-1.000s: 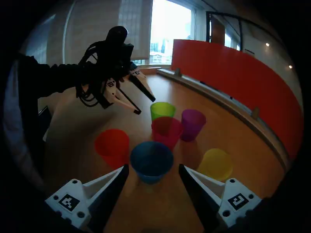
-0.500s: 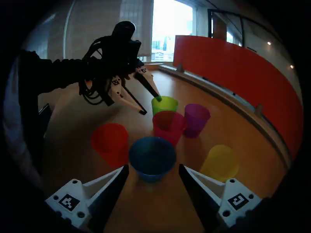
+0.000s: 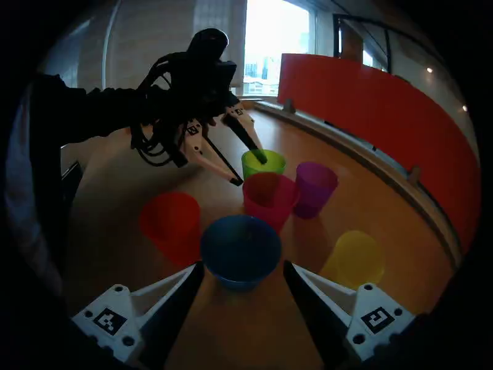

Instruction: Pour water

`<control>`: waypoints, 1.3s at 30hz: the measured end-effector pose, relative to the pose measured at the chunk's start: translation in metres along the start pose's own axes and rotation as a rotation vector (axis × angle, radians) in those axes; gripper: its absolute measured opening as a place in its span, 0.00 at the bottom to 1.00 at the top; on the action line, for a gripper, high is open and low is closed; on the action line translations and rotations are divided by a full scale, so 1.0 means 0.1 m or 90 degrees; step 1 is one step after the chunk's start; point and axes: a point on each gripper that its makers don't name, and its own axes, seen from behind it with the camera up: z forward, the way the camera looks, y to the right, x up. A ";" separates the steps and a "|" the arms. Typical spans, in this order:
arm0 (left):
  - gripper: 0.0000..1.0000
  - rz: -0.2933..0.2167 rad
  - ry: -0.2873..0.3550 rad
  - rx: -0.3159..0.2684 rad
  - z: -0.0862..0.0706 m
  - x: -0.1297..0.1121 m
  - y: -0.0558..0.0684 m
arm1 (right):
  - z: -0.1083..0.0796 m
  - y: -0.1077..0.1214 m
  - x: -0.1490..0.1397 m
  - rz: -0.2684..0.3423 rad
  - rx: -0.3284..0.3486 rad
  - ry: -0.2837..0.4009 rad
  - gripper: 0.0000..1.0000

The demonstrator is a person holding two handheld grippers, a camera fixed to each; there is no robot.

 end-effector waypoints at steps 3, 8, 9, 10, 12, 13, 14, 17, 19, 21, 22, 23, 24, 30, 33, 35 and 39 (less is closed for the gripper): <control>0.90 -0.002 0.003 -0.002 0.02 0.02 -0.01 | 0.02 0.00 0.00 -0.004 0.001 0.000 0.99; 0.90 -0.002 0.003 -0.005 0.07 0.04 -0.01 | 0.08 -0.01 0.01 -0.007 0.006 0.002 0.99; 0.90 -0.002 0.002 -0.005 0.08 0.05 -0.01 | 0.09 -0.01 0.01 -0.007 0.007 0.002 0.99; 0.90 -0.001 0.003 -0.006 0.09 0.05 0.00 | 0.10 -0.01 0.01 -0.007 0.008 0.003 0.99; 0.90 -0.001 0.003 -0.007 0.11 0.06 0.00 | 0.12 -0.01 0.01 -0.008 0.009 0.003 0.99; 0.90 -0.001 0.003 -0.008 0.12 0.06 0.00 | 0.13 -0.01 0.01 -0.008 0.009 0.004 0.99; 0.90 0.000 0.003 -0.009 0.13 0.06 0.00 | 0.13 0.00 0.01 -0.008 0.010 0.004 0.99; 0.90 0.001 0.002 -0.011 0.15 0.05 0.00 | 0.15 0.01 0.01 -0.009 0.012 0.005 0.99; 0.90 0.001 0.003 -0.012 0.17 0.06 0.00 | 0.16 0.01 0.02 -0.008 0.014 0.006 0.99; 0.90 0.002 0.003 -0.013 0.18 0.06 0.00 | 0.17 0.01 0.02 -0.008 0.015 0.007 0.99; 0.90 0.002 0.004 -0.013 0.19 0.06 0.00 | 0.18 0.01 0.02 -0.009 0.015 0.007 0.99; 0.90 0.001 0.004 -0.013 0.19 0.07 0.00 | 0.18 0.01 0.03 -0.009 0.016 0.007 0.99; 0.90 0.001 0.005 -0.013 0.20 0.07 -0.01 | 0.18 0.01 0.03 -0.009 0.016 0.008 0.99; 0.89 -0.004 0.010 -0.007 0.23 0.09 -0.03 | 0.20 0.00 0.03 -0.009 0.018 0.008 0.99; 0.84 -0.011 0.013 -0.003 0.24 0.09 -0.04 | 0.20 0.01 0.03 -0.007 0.018 0.009 0.99; 0.84 -0.014 0.015 -0.004 0.24 0.10 -0.04 | 0.20 0.01 0.03 -0.006 0.019 0.009 0.99; 0.84 -0.014 0.019 -0.009 0.23 0.10 -0.02 | 0.21 0.01 0.02 -0.007 0.019 0.009 0.99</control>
